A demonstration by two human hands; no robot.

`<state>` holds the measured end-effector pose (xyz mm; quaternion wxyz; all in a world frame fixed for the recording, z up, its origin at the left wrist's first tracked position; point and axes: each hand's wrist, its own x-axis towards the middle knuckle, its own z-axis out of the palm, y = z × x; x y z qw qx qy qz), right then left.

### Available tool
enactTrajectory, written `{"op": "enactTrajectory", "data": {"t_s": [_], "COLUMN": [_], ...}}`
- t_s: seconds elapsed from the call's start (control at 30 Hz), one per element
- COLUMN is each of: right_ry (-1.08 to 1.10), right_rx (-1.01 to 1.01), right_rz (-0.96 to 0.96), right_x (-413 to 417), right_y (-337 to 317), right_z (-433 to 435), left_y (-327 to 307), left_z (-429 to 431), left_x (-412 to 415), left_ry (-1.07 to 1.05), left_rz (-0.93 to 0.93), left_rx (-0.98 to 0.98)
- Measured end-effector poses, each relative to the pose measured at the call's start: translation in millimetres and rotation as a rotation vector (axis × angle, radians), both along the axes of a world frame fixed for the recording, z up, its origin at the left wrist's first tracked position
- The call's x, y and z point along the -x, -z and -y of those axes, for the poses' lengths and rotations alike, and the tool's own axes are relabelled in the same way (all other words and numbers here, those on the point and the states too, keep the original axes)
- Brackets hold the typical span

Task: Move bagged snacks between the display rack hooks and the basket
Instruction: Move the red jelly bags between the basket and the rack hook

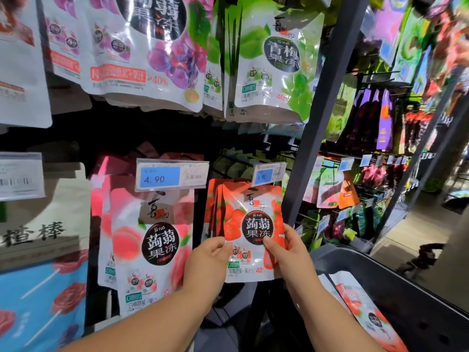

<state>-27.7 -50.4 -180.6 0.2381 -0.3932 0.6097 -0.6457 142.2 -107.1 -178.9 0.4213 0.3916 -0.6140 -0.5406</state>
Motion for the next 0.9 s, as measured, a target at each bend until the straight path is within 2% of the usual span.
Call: {"op": "enactTrajectory", "data": {"t_s": [0.2, 0.3, 0.53, 0.7, 0.9], "right_ry": [0.033, 0.077, 0.137, 0.211, 0.133], "right_rx": [-0.043, -0.097, -0.227, -0.376, -0.512], "right_rz": [-0.097, -0.211, -0.338, -0.475, -0.701], "right_x": [2, -4, -12, -8, 16], "right_y": [-5, -8, -4, 0, -8], "right_z": [15, 27, 46, 39, -5], "left_y": [-1, -4, 6, 23, 33], "left_z": [14, 21, 24, 9, -21], "left_x": [6, 9, 25, 26, 17], "left_ry": [-0.057, -0.119, -0.147, -0.162, -0.123], "left_rz": [0.064, 0.154, 0.309, 0.338, 0.453], "left_rx": [0.013, 0.039, 0.032, 0.084, 0.337]}}
